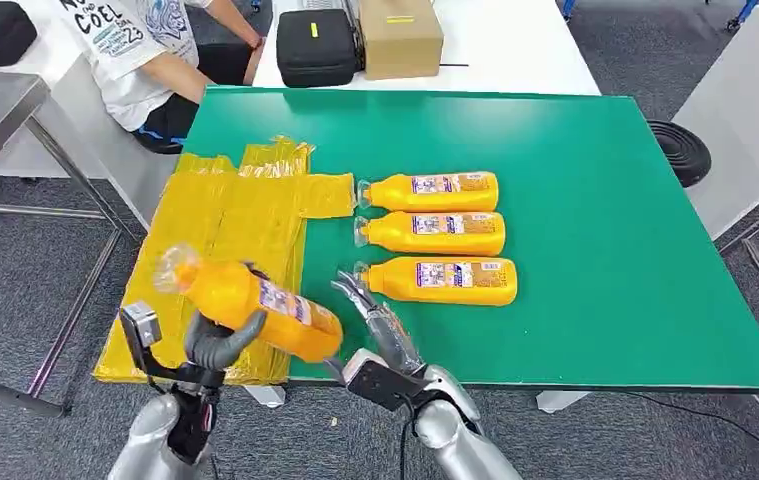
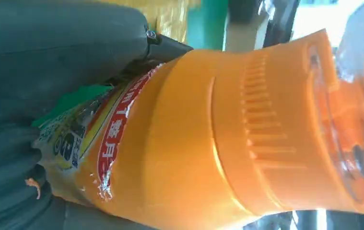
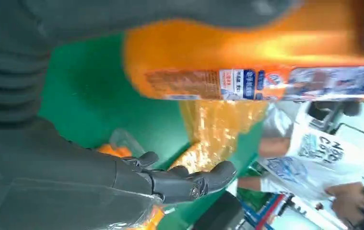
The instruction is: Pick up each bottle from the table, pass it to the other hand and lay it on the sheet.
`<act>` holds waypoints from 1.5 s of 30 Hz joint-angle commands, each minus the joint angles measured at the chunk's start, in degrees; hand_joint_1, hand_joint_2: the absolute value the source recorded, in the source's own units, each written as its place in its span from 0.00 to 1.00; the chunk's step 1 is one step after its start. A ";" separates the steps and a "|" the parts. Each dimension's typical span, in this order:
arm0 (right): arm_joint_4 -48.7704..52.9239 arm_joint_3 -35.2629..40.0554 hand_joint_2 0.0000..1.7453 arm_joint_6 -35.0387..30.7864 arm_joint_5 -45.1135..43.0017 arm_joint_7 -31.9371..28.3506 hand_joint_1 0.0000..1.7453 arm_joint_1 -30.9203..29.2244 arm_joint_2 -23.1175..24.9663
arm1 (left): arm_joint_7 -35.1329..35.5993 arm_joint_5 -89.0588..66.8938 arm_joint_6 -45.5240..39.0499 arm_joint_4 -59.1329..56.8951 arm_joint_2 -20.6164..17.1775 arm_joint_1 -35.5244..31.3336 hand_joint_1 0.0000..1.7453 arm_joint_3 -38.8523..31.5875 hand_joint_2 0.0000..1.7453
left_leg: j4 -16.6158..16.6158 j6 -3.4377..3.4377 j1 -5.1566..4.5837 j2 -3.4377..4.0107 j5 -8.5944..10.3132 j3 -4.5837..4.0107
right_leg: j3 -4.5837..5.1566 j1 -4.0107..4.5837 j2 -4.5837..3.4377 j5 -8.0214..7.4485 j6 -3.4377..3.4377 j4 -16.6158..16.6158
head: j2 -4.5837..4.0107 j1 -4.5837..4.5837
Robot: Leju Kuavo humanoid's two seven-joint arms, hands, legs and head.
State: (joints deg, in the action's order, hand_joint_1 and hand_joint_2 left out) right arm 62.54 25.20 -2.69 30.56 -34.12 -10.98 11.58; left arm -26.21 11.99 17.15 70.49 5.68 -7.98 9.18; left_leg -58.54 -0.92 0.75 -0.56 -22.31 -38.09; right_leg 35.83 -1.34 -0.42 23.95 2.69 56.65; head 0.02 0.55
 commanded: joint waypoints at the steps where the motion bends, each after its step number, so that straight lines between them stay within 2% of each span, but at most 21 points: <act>1: 11.24 2.45 0.00 4.55 -2.63 0.24 0.00 2.82 -2.70 | -1.59 -14.85 -13.34 0.97 -3.39 -9.80 1.00 -7.35 1.00 | -0.06 0.02 0.07 -0.06 -0.10 0.17 | -0.23 0.10 0.14 0.12 -0.16 0.03 | 0.00 0.00; 7: 11.54 2.37 0.00 6.59 -5.55 -0.64 0.00 2.67 -3.50 | -1.49 -20.73 -14.48 -1.38 -8.48 -16.69 1.00 -6.13 1.00 | -0.02 0.02 0.08 -0.06 -0.12 0.35 | -0.42 0.11 0.15 0.16 -0.18 -0.01 | 0.00 -0.02; 9: 10.97 2.16 0.00 7.56 -7.22 -1.38 0.00 2.59 -3.81 | -1.01 -24.98 -14.61 -1.31 -11.38 -18.49 1.00 -4.03 1.00 | 0.00 0.01 0.06 -0.02 0.02 0.07 | -0.10 0.06 0.07 0.02 -0.08 0.00 | 0.00 0.00; 12: 9.88 1.65 0.00 7.91 -9.04 -2.04 0.00 1.63 -3.98 | 3.41 -39.11 -13.11 -2.74 -16.21 -22.64 1.00 2.31 1.00 | -0.01 0.02 0.09 -0.02 -0.02 0.17 | -0.22 0.10 0.09 0.06 -0.13 0.00 | 0.00 0.00; 14: 9.59 1.38 0.00 8.11 -9.52 -1.94 0.00 0.39 -3.71 | 4.90 -43.97 -11.19 -6.60 -17.19 -26.32 1.00 5.22 1.00 | -0.01 0.02 0.10 0.00 -0.04 0.24 | -0.26 0.12 0.07 0.07 -0.15 -0.01 | 0.00 -0.02; 15: 9.40 1.17 0.00 8.27 -10.08 -1.77 0.00 -0.59 -3.47 | 6.51 -47.85 -8.53 -10.58 -18.37 -29.61 1.00 9.29 1.00 | -0.06 0.03 0.11 -0.13 -0.07 0.31 | -0.38 0.13 0.23 0.15 -0.20 0.07 | 0.00 0.00; 17: 10.00 0.66 0.00 8.78 -11.13 -1.07 0.00 -1.41 -3.19 | 6.17 -51.82 -6.79 -18.65 -18.36 -34.67 1.00 13.94 1.00 | -0.08 0.03 0.11 -0.18 -0.04 0.25 | -0.32 0.13 0.29 0.13 -0.19 0.09 | 0.00 -0.04; 18: 11.10 0.20 0.00 9.13 -12.08 -1.19 0.00 -1.24 -3.21 | 5.83 -55.21 -4.33 -24.32 -18.56 -37.48 1.00 19.03 1.00 | -0.05 0.01 0.08 -0.28 0.12 0.04 | -0.14 0.09 0.36 0.05 -0.11 0.08 | 0.00 -0.02; 24: 14.93 -1.49 0.00 9.34 -14.23 -1.14 0.00 -0.19 -4.35 | 4.87 -59.64 -4.60 -34.45 -18.36 -39.71 1.00 27.65 1.00 | 0.06 0.01 0.02 -0.14 0.09 0.36 | -0.42 0.05 0.23 -0.02 -0.26 -0.05 | 0.00 -0.04; 32: 15.24 -1.78 0.00 9.34 -14.67 -1.23 0.00 -0.05 -4.54 | 4.78 -60.00 -4.56 -34.97 -18.53 -39.80 1.00 28.49 1.00 | 0.06 0.01 0.03 -0.14 0.06 0.44 | -0.51 0.06 0.25 0.00 -0.29 -0.07 | 0.00 -0.02; 33: 15.32 -1.95 0.00 9.37 -14.80 -1.25 0.00 -0.03 -4.70 | 4.82 -59.97 -4.69 -35.10 -18.61 -39.66 1.00 28.55 1.00 | 0.03 0.03 0.00 -0.03 0.11 0.24 | -0.25 0.01 0.09 -0.07 -0.22 0.01 | 0.00 -0.02; 34: 16.24 -3.07 0.00 9.00 -15.79 -1.60 0.00 0.70 -5.57 | 5.88 -61.42 -5.79 -36.29 -18.30 -38.54 1.00 30.66 1.00 | 0.03 0.02 0.02 -0.01 0.04 0.41 | -0.44 0.04 0.11 -0.01 -0.28 -0.02 | 0.00 0.00; 35: 17.55 -4.26 0.00 9.20 -16.63 -1.86 0.00 2.40 -5.71 | 11.82 -63.72 -13.88 -39.52 -15.20 -35.06 1.00 32.43 1.00 | 0.02 0.05 0.02 0.09 0.01 0.41 | -0.40 0.05 0.01 -0.02 -0.28 -0.02 | 0.00 -0.02; 36: 17.58 -4.24 0.00 9.20 -16.61 -1.87 0.00 2.45 -5.70 | 12.36 -64.04 -14.87 -39.40 -15.03 -34.70 1.00 32.35 1.00 | 0.01 0.05 0.02 0.08 0.04 0.34 | -0.33 0.05 0.01 -0.03 -0.27 0.00 | 0.00 -0.02; 38: 17.52 -4.12 0.00 9.23 -16.55 -1.88 0.00 2.51 -5.70 | 13.23 -64.92 -15.71 -39.70 -14.61 -34.06 1.00 32.86 1.00 | 0.05 0.04 0.04 0.05 -0.02 0.55 | -0.55 0.08 0.06 0.04 -0.29 -0.08 | 0.00 -0.02; 39: 17.33 -4.08 0.00 9.24 -16.55 -1.88 0.00 2.40 -5.66 | 13.53 -65.20 -16.00 -39.84 -14.48 -33.97 1.00 32.83 1.00 | 0.06 0.06 -0.01 0.08 0.08 0.25 | -0.20 0.01 -0.02 -0.08 -0.21 -0.03 | 0.00 0.00; 40: 16.60 -3.92 0.00 9.27 -16.52 -1.88 0.00 1.76 -5.56 | 13.80 -65.76 -15.87 -40.52 -14.03 -34.00 1.00 32.90 1.00 | 0.07 0.05 0.02 0.04 -0.02 0.53 | -0.52 0.06 0.06 0.01 -0.29 -0.09 | 0.00 -0.02; 41: 16.61 -3.92 0.00 9.26 -16.53 -1.87 0.00 1.64 -5.50 | 13.81 -65.79 -15.87 -40.53 -13.95 -33.97 1.00 32.93 1.00 | 0.04 0.06 0.00 0.05 0.08 0.22 | -0.18 0.02 0.00 -0.08 -0.21 -0.02 | 0.00 -0.02; 42: 15.70 -3.85 0.00 9.22 -16.59 -1.87 0.00 1.04 -5.36 | 13.90 -66.14 -15.68 -41.15 -13.65 -33.95 1.00 32.91 1.00 | 0.05 0.05 0.02 0.08 -0.01 0.45 | -0.43 0.05 0.02 0.00 -0.28 -0.06 | 0.00 -0.02; 43: 15.11 -3.66 0.00 9.21 -16.66 -1.90 0.00 0.73 -5.40 | 13.87 -66.52 -15.56 -41.57 -13.54 -33.84 1.00 32.83 1.00 | 0.03 0.05 0.01 0.08 0.07 0.22 | -0.20 0.02 -0.03 -0.08 -0.22 -0.02 | 0.00 -0.02; 45: 14.60 -3.45 0.00 9.19 -16.64 -2.01 0.00 0.52 -5.53 | 13.80 -66.88 -15.57 -41.90 -13.54 -33.60 1.00 32.75 1.00 | 0.05 0.05 0.01 0.13 0.02 0.36 | -0.33 0.04 -0.06 -0.06 -0.25 -0.06 | 0.00 0.00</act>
State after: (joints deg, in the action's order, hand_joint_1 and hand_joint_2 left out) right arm 80.32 21.81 6.29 14.12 -35.91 -8.06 7.32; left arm -12.79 -53.57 1.11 35.45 -10.16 -41.04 38.84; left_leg -58.56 -0.84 0.77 -0.47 -22.18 -38.07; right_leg 35.83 -1.32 -0.51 23.80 2.55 56.68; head 0.02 0.55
